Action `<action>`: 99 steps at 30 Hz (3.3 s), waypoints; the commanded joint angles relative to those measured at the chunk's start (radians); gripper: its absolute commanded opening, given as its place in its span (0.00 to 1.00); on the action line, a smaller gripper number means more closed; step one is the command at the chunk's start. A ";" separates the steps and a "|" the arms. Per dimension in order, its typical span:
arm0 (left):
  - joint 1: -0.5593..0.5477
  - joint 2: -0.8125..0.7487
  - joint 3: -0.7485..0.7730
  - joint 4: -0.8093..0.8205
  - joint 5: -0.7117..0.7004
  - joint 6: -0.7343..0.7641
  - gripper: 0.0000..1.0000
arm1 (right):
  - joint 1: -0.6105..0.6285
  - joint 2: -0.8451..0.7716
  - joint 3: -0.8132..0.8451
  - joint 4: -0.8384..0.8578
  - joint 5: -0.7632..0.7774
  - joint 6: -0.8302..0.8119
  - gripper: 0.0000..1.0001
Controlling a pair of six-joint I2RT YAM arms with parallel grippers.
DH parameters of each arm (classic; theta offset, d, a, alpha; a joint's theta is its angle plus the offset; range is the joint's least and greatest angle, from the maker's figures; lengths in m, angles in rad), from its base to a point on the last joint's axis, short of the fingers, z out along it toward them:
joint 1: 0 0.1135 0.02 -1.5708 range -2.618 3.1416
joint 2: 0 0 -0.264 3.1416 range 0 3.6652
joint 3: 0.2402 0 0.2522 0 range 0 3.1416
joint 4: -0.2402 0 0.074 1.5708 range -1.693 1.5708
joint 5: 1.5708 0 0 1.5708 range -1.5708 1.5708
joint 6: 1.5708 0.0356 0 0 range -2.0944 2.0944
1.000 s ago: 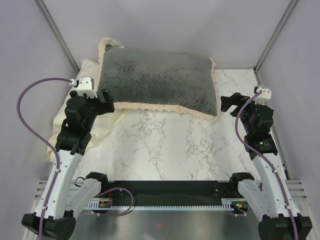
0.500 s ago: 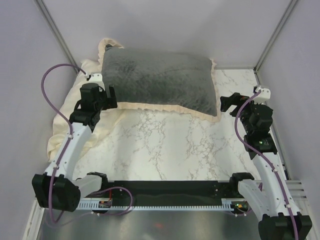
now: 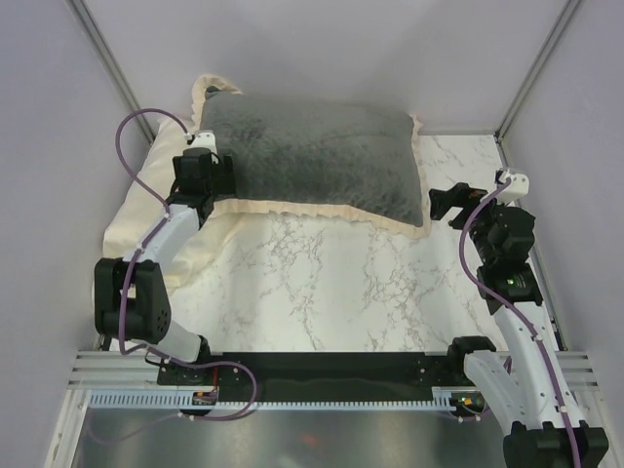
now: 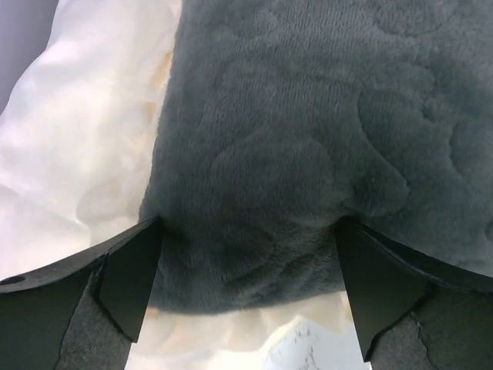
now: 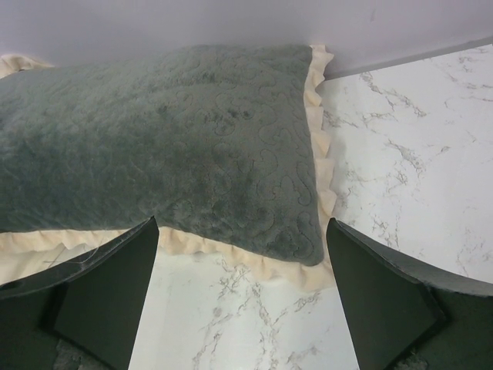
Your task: Remove the pillowcase from the pillow
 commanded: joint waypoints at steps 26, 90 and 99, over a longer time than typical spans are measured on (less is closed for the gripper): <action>-0.002 -0.262 0.111 -0.283 0.277 -0.064 0.02 | 0.000 0.451 -0.013 0.266 -0.076 -0.166 0.98; 0.000 -0.047 0.433 -0.624 0.506 -0.111 0.02 | -0.001 0.502 0.538 -0.395 -0.358 -0.057 0.00; 0.000 0.068 0.505 -0.621 0.538 -0.122 0.02 | -0.003 0.652 0.629 -0.378 -0.406 -0.029 0.00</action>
